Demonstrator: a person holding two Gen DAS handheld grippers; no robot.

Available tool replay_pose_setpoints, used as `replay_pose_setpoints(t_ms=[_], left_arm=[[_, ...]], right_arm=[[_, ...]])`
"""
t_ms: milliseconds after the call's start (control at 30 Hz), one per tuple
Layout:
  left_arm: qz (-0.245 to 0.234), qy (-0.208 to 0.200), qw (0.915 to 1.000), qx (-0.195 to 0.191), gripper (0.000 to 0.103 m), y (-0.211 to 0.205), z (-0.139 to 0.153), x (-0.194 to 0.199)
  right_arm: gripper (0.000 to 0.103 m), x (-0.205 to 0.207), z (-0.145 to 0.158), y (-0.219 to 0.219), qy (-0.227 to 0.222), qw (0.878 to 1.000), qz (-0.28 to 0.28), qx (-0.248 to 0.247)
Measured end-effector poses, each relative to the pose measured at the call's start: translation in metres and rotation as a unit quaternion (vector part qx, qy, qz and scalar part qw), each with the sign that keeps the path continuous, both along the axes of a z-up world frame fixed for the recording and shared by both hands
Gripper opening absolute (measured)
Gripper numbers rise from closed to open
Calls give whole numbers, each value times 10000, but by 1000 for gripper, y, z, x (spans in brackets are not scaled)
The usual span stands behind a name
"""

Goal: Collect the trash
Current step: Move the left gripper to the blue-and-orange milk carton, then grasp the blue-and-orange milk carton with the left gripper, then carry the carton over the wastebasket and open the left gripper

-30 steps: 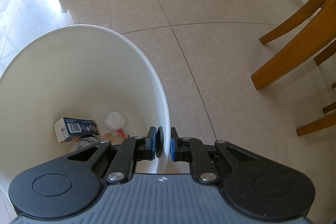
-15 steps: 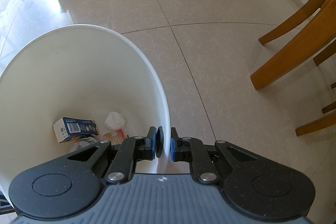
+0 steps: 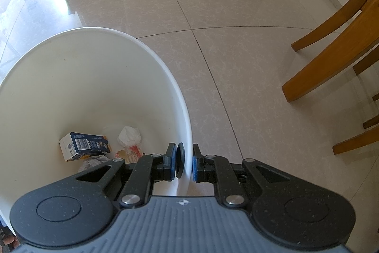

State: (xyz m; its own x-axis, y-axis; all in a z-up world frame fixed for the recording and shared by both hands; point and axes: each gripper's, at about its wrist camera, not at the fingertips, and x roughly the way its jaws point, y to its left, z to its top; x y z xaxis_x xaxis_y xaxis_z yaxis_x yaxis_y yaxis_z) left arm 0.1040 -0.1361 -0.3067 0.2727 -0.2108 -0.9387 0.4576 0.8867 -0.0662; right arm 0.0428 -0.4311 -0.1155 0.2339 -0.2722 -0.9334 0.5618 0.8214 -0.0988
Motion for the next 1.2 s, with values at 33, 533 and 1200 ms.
replay_pose_setpoints(t_ms=[33,533,1200], left_arm=[[-22,58,10000,-72,100,0,0,-3],[273,-146,9995,84,67,-14,-12,12],[-157,-166,9997,68,54,18,17,5]], right_arm=[[15,0,0,0,1,10000,-5,4],[16,1,-1,1,16,10000,29,-45],[16,0,0,1,8,10000,9,-24]])
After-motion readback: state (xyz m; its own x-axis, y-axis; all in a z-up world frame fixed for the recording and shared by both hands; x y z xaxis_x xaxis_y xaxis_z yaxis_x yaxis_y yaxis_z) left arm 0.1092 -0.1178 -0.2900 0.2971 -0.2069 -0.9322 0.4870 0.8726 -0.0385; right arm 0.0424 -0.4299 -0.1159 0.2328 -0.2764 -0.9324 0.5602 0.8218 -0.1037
